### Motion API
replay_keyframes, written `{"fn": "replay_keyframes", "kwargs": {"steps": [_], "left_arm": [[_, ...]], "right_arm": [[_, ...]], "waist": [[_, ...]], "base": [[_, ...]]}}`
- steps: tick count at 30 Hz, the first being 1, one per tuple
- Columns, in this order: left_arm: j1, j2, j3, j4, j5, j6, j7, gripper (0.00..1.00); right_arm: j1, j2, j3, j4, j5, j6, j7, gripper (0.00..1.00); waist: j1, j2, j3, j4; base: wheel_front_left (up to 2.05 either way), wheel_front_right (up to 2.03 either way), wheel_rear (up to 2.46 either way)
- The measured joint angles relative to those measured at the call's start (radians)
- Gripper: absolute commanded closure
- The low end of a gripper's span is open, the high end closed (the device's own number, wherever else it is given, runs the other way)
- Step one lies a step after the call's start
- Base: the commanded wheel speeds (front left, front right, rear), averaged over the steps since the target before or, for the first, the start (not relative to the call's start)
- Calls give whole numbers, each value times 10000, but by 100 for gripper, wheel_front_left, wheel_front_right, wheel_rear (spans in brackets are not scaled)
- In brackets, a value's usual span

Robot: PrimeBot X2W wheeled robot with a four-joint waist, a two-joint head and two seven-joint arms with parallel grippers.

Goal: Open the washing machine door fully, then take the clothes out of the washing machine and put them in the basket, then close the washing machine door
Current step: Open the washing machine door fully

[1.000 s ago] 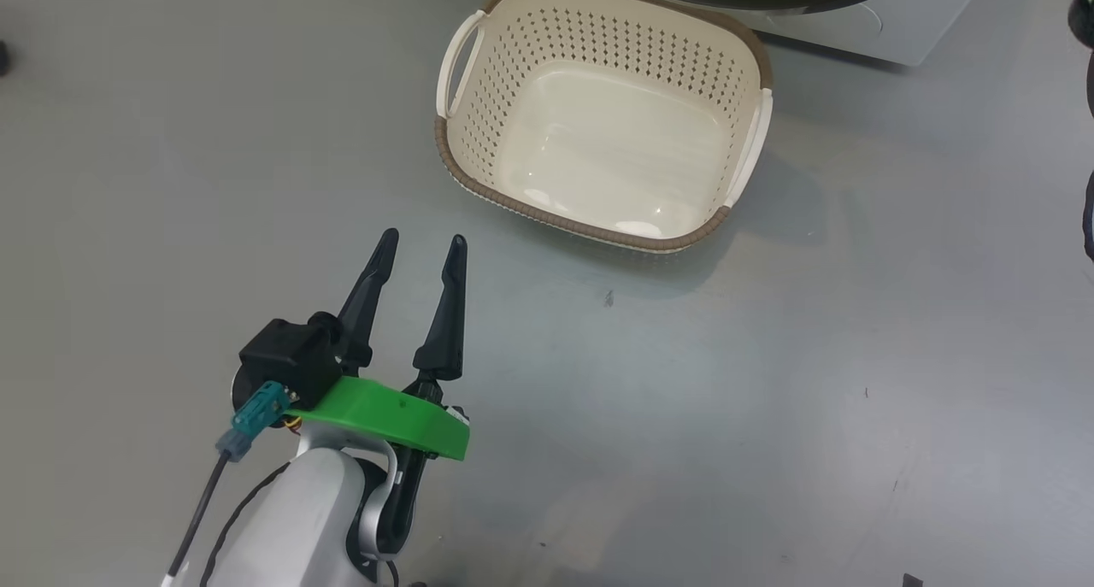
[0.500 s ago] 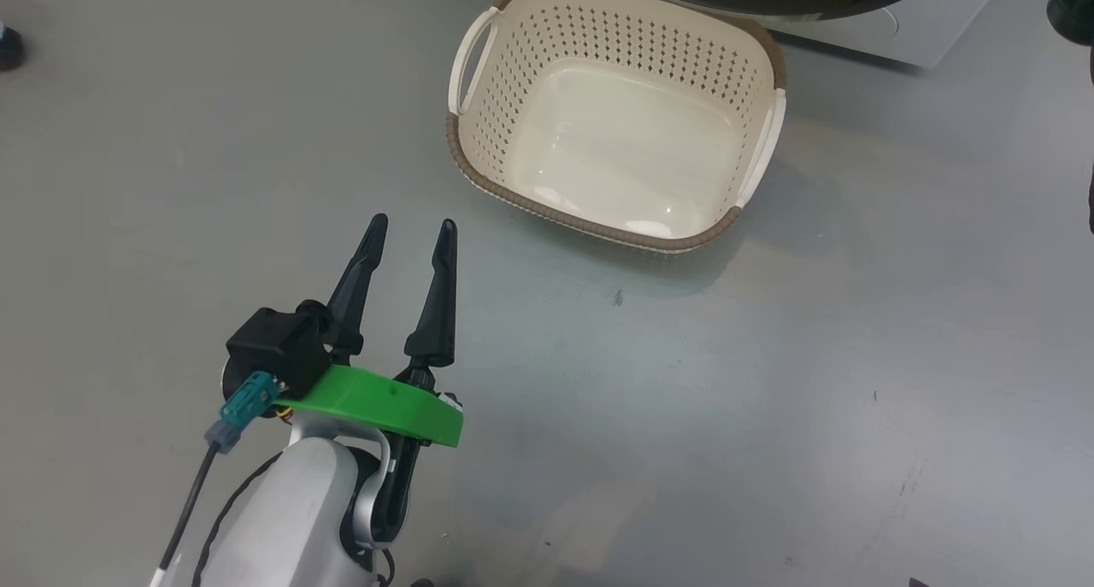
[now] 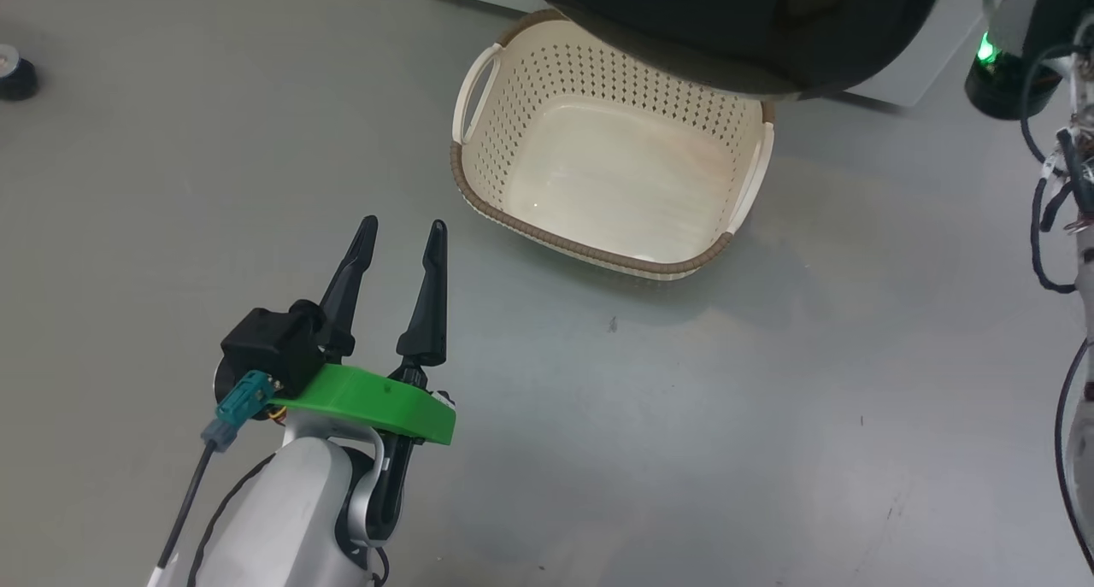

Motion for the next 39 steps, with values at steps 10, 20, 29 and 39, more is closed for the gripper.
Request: {"fn": "replay_keyframes", "kwargs": {"steps": [10, 20, 29, 39], "left_arm": [[31, 0, 15, 199, 107, 2, 0, 0], [383, 10, -234, 372, 301, -29, 0, 0], [642, 19, -454, 420, 529, -59, 0, 0], [761, 29, -646, 462, 558, -61, 0, 0]], "right_arm": [[660, 581, 107, 520, 401, 6, 403, 100], [1615, 1187, 125, 947, 819, 272, 633, 100], [2174, 1427, 297, 1129, 1225, 370, 840, 100], [2574, 1429, 742, 1152, 1532, 460, 1062, 100]], "waist": [[0, 0, -616, -103], [0, 0, -1360, -177], [0, 0, -1888, -279], [0, 0, -2157, -223]], "base": [[0, 0, 0], [0, 0, 0], [0, 0, 0], [0, 0, 0]]}}
